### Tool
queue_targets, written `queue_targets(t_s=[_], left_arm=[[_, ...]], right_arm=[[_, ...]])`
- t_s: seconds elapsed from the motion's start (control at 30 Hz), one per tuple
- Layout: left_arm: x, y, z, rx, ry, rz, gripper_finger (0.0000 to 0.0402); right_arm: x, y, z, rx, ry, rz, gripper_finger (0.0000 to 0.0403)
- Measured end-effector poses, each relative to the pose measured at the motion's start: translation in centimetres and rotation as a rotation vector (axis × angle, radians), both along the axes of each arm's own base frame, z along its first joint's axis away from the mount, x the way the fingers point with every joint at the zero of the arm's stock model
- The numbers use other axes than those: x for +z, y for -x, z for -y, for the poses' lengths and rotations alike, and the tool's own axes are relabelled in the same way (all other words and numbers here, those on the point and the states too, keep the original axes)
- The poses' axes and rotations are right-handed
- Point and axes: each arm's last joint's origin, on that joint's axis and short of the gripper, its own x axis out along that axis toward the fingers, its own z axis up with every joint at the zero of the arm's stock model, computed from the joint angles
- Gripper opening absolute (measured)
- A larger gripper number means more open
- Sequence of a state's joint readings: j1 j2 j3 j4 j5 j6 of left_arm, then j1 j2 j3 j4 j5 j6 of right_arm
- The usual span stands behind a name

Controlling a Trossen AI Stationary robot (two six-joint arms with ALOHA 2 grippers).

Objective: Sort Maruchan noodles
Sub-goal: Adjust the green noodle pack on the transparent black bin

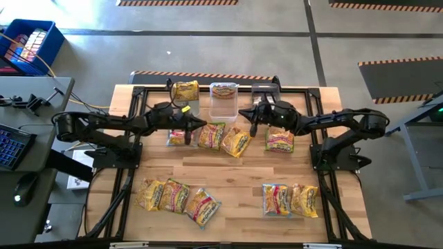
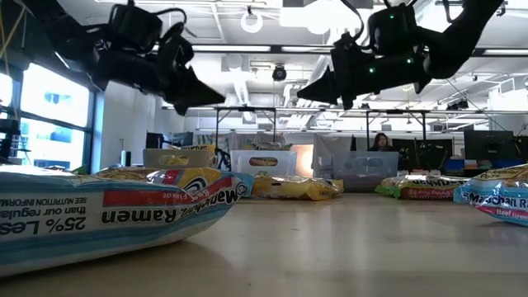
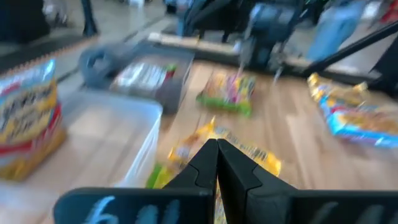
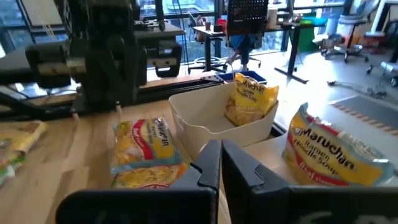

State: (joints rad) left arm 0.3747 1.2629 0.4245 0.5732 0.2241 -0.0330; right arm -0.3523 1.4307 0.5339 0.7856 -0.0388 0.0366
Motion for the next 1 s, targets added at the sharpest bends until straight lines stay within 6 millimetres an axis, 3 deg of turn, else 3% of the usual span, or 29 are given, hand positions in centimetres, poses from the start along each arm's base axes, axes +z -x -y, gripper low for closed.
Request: queue_targets(t_s=[0.17,0.37,0.53,1.0], left_arm=[[-0.5,-0.4,1.1,0.038,0.018,-0.096,0.0000],[-1.4,-0.7,4.2,-0.011,0.005,-0.207,0.0001],[-2.6,-0.3,6.7,-0.007,0.018,-0.348,0.0009],[-1.8,1.4,14.3,-0.247,0.126,-0.756,0.0086]], right_arm=[[0.0,-0.1,-0.1,0.049,-0.005,0.001,0.0000],[-0.5,-0.1,-0.5,0.073,-0.029,-0.047,0.0000],[-1.0,-0.5,-2.0,0.129,-0.027,-0.103,0.0000],[-1.1,-1.3,-6.2,0.226,0.016,-0.129,0.0000]])
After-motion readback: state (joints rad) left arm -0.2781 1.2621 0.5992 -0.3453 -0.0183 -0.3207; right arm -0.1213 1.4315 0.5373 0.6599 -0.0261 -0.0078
